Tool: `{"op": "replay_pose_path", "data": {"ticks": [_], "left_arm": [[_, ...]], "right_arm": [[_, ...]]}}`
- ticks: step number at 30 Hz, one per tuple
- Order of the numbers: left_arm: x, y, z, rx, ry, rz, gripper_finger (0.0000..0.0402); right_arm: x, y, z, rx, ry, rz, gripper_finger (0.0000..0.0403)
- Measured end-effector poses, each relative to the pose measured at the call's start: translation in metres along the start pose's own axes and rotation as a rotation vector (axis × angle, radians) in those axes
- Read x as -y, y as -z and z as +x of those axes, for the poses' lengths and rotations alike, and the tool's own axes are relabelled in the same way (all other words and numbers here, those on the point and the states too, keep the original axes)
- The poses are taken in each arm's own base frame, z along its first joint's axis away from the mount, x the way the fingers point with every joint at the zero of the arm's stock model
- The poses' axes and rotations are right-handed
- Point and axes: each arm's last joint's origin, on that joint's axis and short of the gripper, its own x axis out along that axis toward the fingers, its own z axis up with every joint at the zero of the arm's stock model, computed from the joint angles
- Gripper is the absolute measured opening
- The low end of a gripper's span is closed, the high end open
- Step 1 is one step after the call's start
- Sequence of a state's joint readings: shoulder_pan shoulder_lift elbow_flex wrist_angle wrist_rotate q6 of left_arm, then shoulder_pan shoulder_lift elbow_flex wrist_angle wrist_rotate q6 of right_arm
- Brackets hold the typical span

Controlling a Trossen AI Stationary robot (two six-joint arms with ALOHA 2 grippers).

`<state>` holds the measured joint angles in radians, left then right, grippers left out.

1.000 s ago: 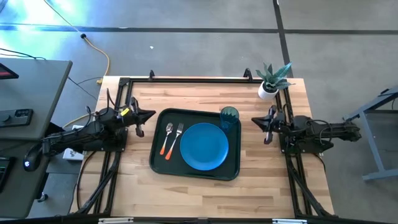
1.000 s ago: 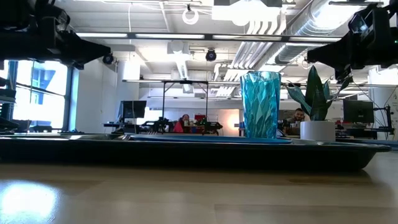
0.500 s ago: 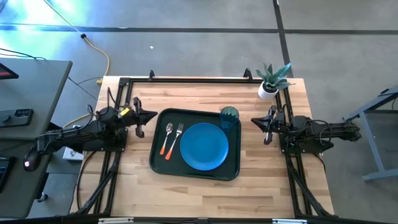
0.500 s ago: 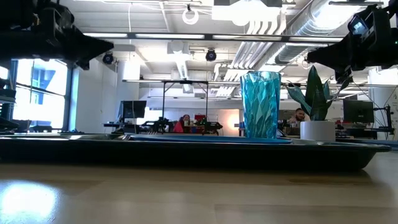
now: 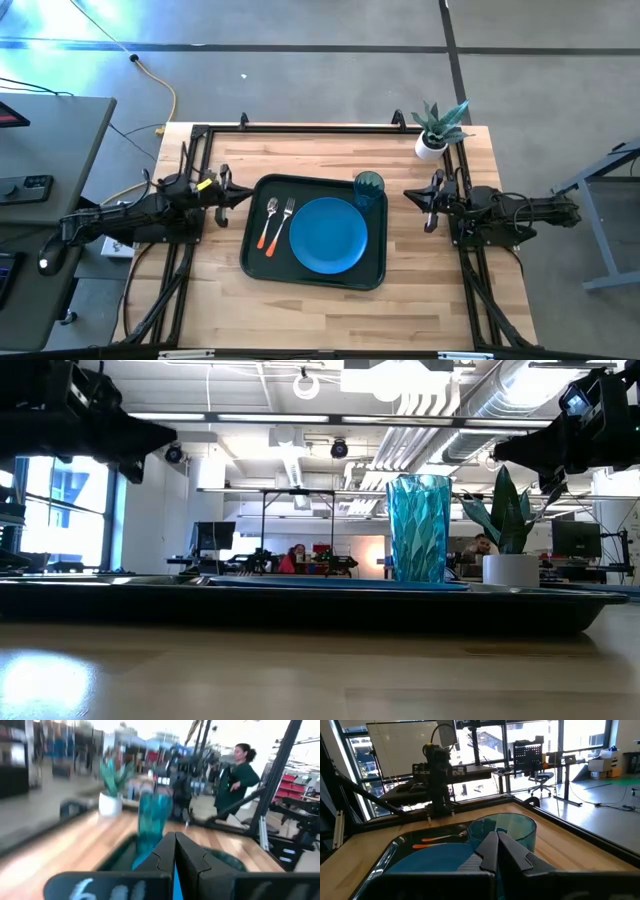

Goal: Pick and place plate/cup/fork/spoon on tray

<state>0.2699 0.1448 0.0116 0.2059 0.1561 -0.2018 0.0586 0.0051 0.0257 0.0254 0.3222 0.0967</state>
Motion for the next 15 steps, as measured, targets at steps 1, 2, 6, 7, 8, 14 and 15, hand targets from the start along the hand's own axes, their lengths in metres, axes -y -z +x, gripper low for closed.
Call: {"op": "replay_pose_path", "data": {"ticks": [1,2,6,7,8,14,15], "left_arm": [[0.001,-0.003,0.000,0.028,0.002,0.029,0.0000],[0.002,-0.006,0.000,0.062,0.001,0.063,0.0000],[0.002,-0.017,-0.001,0.188,-0.088,0.177,0.0000],[0.002,-0.021,-0.002,0.229,-0.128,0.186,0.0000],[0.001,-0.024,-0.003,0.271,-0.164,0.183,0.0000],[0.003,-0.037,-0.012,0.414,-0.250,0.251,0.0000],[0.003,-0.039,-0.015,0.438,-0.259,0.298,0.0000]], "right_arm": [[0.000,0.000,0.000,0.000,0.000,0.000,0.0000],[0.000,0.000,0.000,0.000,0.000,0.000,0.0000],[0.000,0.000,0.000,-0.001,0.000,0.000,0.0000],[0.000,0.000,0.000,-0.001,0.000,0.000,0.0000],[0.000,0.000,0.000,-0.001,0.000,0.000,0.0000],[0.000,0.000,0.000,-0.002,0.000,-0.001,0.0000],[0.000,0.000,0.000,-0.003,0.000,-0.001,0.0000]]}}
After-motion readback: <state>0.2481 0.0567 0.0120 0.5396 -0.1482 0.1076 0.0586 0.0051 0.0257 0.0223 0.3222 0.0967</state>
